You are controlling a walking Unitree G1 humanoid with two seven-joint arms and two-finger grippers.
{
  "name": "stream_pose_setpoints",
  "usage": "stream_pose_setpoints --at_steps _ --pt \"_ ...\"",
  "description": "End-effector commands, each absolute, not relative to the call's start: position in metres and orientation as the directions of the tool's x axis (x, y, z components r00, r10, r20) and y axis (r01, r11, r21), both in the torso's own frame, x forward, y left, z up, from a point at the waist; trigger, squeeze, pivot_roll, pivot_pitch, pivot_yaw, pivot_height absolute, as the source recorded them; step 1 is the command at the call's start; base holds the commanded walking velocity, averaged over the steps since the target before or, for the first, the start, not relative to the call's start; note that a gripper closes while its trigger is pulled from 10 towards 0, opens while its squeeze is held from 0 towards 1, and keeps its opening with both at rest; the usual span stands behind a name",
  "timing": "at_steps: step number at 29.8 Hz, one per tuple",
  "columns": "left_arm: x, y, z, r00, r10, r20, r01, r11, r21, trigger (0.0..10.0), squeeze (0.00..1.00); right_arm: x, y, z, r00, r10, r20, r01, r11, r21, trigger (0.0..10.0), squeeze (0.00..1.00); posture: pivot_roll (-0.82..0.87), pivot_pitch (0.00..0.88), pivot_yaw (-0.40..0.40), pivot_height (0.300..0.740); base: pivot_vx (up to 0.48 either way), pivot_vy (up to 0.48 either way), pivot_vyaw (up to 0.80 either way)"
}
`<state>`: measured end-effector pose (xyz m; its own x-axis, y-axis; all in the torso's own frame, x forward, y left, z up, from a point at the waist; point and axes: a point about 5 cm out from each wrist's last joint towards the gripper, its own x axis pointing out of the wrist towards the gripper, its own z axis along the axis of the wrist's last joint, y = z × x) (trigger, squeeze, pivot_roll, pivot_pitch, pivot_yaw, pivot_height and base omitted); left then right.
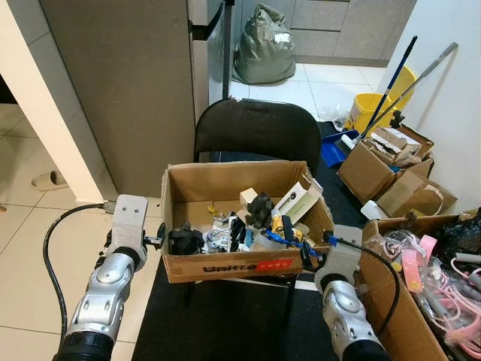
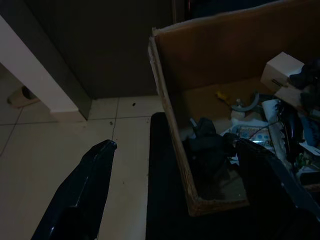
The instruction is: Picking trash to rubbish bin
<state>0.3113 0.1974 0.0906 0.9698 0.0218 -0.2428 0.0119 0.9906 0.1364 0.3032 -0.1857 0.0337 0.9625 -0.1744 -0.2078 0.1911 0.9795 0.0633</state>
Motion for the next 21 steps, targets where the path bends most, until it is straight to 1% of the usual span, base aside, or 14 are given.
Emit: stream_pose_setpoints --at_steps 1,7,21 --pt "0.31 0.196 0.085 0.966 0.025 -0.259 0.011 0.99 0.137 10.0 0.0 0.3 -0.185 0.03 0.958 -0.181 -0.223 0.2 0.977 0.07 10.0 0.0 0.03 0.086 0.017 0.74 0.0 0.0 0.0" --pt "0.312 0.192 0.087 0.968 0.002 -0.251 0.036 0.988 0.149 10.0 0.0 0.297 -0.185 0.029 0.955 -0.19 -0.228 0.212 0.975 0.073 10.0 0.0 0.02 0.088 0.026 0.74 0.0 0.0 0.0" --pt "0.317 0.186 0.087 0.969 -0.004 -0.247 0.041 0.989 0.141 10.0 0.0 0.293 -0.182 0.03 0.959 -0.177 -0.222 0.195 0.979 0.058 10.0 0.0 0.0 0.083 0.04 0.74 0.0 0.0 0.0"
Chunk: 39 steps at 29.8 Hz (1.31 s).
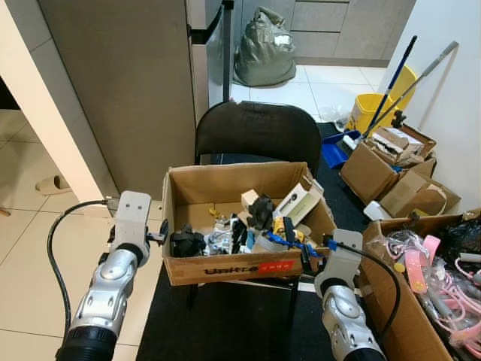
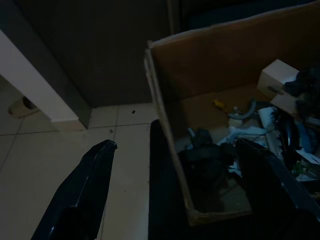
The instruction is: Picking trash to rubbish bin
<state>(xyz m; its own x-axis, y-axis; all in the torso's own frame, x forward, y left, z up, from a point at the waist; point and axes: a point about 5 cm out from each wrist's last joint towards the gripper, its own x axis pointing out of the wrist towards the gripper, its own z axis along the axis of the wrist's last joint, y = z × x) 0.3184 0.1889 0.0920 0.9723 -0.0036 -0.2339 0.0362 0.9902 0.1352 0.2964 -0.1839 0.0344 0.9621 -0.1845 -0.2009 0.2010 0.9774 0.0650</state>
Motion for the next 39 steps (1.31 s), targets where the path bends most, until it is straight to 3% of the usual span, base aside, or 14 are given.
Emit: stream_pose_setpoints --at_steps 1,29,39 --pt "0.3171 0.1861 0.0873 0.969 -0.004 -0.247 0.041 0.989 0.141 10.0 0.0 0.2929 -0.1816 0.0303 0.959 -0.177 -0.222 0.195 0.979 0.058 10.0 0.0 0.0 0.083 0.04 0.74 0.0 0.0 0.0" --pt "0.3181 0.1793 0.0909 0.973 -0.034 -0.226 0.071 0.985 0.159 10.0 0.0 0.2886 -0.1762 0.0314 0.963 -0.151 -0.223 0.171 0.983 0.072 10.0 0.0 0.0 0.083 0.036 0.74 0.0 0.0 0.0" --pt "0.3185 0.1792 0.0935 0.975 -0.034 -0.219 0.071 0.984 0.162 10.0 0.0 0.2895 -0.1767 0.034 0.965 -0.145 -0.218 0.164 0.984 0.07 10.0 0.0 0.0 0.089 0.031 0.74 0.0 0.0 -0.66"
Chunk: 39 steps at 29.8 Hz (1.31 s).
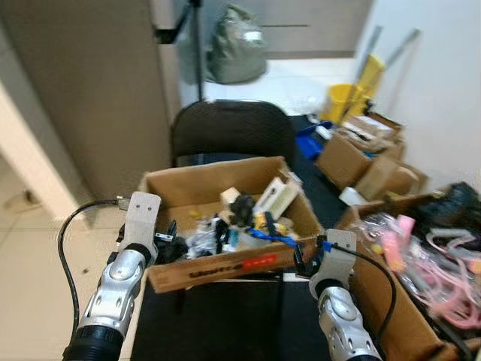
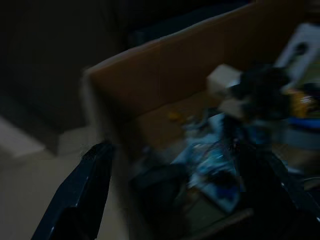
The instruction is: Picking trash to rubbish bin
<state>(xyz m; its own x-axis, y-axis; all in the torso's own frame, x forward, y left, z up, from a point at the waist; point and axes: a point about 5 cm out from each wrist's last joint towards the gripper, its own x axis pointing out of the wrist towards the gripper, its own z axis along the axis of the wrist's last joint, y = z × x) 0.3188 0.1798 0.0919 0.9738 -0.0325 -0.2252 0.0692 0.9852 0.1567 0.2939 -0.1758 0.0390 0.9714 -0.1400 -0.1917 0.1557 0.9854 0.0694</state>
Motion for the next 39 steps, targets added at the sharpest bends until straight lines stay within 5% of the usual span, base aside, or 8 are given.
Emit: stream_pose_setpoints --at_steps 1,39 --pt "0.3184 0.1794 0.0936 0.975 -0.033 -0.219 0.07 0.984 0.162 10.0 0.0 0.2896 -0.1765 0.0342 0.965 -0.144 -0.218 0.163 0.984 0.07 10.0 0.0 0.0 0.089 0.031 0.74 0.0 0.0 -0.7" --pt "0.3185 0.1812 0.0977 0.977 -0.036 -0.21 0.074 0.981 0.178 10.0 0.0 0.2912 -0.1768 0.036 0.966 -0.139 -0.219 0.16 0.984 0.077 10.0 0.0 0.01 0.091 0.024 0.74 0.0 0.0 -0.72"
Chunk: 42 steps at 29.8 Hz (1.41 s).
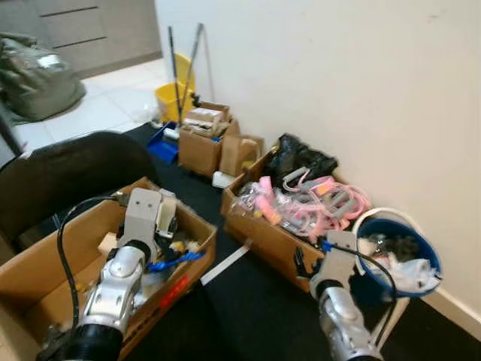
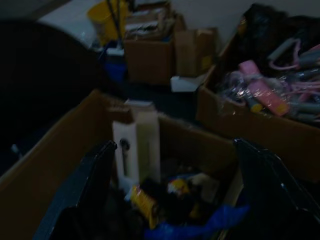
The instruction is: Picking trash to rubbish bin
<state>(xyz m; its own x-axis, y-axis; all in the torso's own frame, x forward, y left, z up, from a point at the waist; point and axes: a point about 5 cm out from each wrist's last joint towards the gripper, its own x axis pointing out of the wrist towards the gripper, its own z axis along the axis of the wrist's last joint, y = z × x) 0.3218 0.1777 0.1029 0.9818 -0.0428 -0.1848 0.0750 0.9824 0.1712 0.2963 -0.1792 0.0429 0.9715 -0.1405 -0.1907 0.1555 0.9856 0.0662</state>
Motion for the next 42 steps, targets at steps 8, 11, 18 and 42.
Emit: stream_pose_setpoints --at_steps 8,11,18,42 --pt "0.3192 0.1813 0.0993 0.978 -0.036 -0.205 0.074 0.98 0.182 10.0 0.0 0.2915 -0.177 0.0368 0.966 -0.142 -0.215 0.162 0.984 0.079 10.0 0.0 0.01 0.096 0.027 0.74 0.0 0.0 -0.8" --pt "0.3196 0.1816 0.0998 0.978 -0.036 -0.205 0.074 0.98 0.183 10.0 0.0 0.2917 -0.1766 0.0372 0.966 -0.143 -0.214 0.163 0.983 0.08 10.0 0.0 0.01 0.096 0.027 0.74 0.0 0.0 -0.8" --pt "0.3206 0.1792 0.1013 0.979 -0.043 -0.2 0.08 0.98 0.181 10.0 0.0 0.2918 -0.178 0.0379 0.966 -0.148 -0.213 0.168 0.983 0.078 10.0 0.0 0.01 0.099 0.03 0.74 0.0 0.0 -0.8" --pt "0.323 0.1744 0.1039 0.98 -0.057 -0.193 0.091 0.981 0.172 10.0 0.0 0.2936 -0.1798 0.0397 0.964 -0.161 -0.211 0.181 0.98 0.079 10.0 0.0 0.01 0.099 0.03 0.74 0.0 0.0 -0.8"
